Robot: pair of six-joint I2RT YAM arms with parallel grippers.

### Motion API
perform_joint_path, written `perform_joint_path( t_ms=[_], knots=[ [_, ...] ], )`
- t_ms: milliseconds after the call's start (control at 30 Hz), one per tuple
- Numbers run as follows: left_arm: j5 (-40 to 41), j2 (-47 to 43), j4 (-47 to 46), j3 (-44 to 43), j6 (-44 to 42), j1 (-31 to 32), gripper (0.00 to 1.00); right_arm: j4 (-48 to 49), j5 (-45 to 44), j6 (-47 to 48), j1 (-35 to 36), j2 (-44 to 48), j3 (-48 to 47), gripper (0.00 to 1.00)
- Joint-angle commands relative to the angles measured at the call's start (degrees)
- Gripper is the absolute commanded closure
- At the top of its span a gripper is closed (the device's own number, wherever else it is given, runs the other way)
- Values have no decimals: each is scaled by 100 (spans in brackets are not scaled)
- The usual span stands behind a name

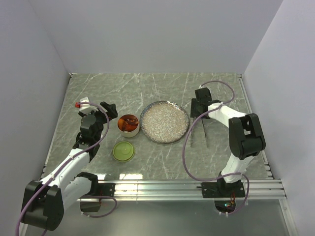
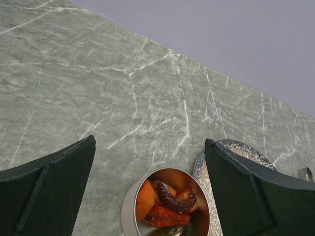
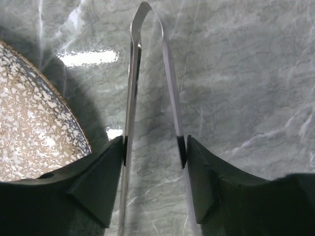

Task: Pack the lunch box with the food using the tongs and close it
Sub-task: Put down the clamp

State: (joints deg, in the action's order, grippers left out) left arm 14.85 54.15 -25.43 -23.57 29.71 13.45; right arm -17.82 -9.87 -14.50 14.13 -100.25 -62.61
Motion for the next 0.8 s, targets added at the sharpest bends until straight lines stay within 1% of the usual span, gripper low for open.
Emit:
perform_joint_path(
  t_ms=[0,33,67,133,233,333,400,433,467,533,567,633,667,767],
  knots=[
    [-17,-63,-199,19,87,-27,1,-28,-155,-97,-59,101,-234,27],
    [-17,-71,-199,11,87,-27,1,-11,-191,-114,-51,145,-208,15],
    [-9,-80,-199,19,87,-27,1,-2,-208,-123,-59,233,-190,11],
    [-9,-80,-199,19,87,-27,1,33,-243,-123,-59,339,-111,11],
    [0,-71,-199,19,87,-27,1,138,-322,-149,-51,567,38,10],
    [35,-80,-217,46,113,-27,1,340,-516,-176,2,1041,284,10],
    [53,-71,-225,46,114,-27,1,507,-577,-167,81,1629,564,12],
    [79,-63,-225,46,131,-27,0,708,-534,-115,238,1866,670,13],
    [88,-54,-217,46,131,-27,1,815,-481,-79,326,2295,784,13],
    [123,-36,-208,37,131,-36,1,1113,-341,17,581,2710,1074,16],
    [132,-36,-199,37,140,-27,0,1184,-192,44,887,2982,1162,16],
    [167,-36,-208,54,175,-27,0,1281,-77,131,1231,3134,1277,18],
    [193,-45,-208,63,166,-27,1,1308,-68,132,1598,3169,1295,19],
    [255,-45,-199,72,210,-27,1,1500,-7,44,2057,3047,1365,21]
  ],
)
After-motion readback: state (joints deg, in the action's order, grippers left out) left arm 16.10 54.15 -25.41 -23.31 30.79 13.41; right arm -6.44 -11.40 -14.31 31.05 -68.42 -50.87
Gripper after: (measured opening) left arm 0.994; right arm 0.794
